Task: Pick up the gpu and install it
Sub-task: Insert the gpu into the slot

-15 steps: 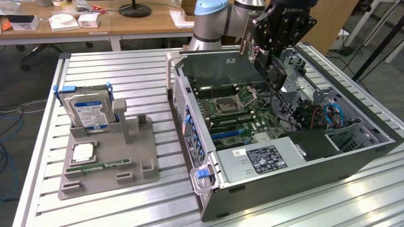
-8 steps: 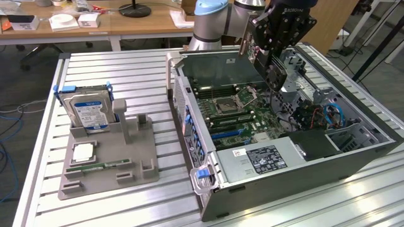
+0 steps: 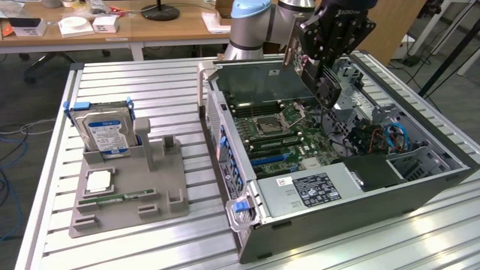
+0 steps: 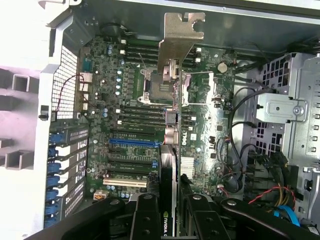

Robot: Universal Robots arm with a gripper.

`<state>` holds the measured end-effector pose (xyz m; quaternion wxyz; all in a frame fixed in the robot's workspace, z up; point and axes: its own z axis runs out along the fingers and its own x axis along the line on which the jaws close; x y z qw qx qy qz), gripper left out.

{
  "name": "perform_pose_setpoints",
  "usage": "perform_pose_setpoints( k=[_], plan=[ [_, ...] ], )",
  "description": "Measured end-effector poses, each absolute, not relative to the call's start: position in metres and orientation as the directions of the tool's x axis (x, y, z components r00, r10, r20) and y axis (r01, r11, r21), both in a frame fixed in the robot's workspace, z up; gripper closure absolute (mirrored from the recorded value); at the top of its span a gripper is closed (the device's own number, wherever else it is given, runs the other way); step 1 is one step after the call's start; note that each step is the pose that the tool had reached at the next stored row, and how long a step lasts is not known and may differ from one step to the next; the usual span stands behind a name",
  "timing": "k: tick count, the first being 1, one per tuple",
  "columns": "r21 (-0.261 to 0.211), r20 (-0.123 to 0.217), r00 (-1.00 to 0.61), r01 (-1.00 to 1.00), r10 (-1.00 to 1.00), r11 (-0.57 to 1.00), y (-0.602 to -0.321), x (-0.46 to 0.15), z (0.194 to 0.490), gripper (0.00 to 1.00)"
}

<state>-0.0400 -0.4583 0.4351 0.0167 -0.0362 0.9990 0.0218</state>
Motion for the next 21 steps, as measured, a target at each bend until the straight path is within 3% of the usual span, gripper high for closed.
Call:
perform_pose_setpoints(
  k=[21],
  plan=[
    [0.042,-0.035,-0.995,-0.098,-0.096,0.994,-0.4583,-0.04,0.4351,0.74]
  ],
)
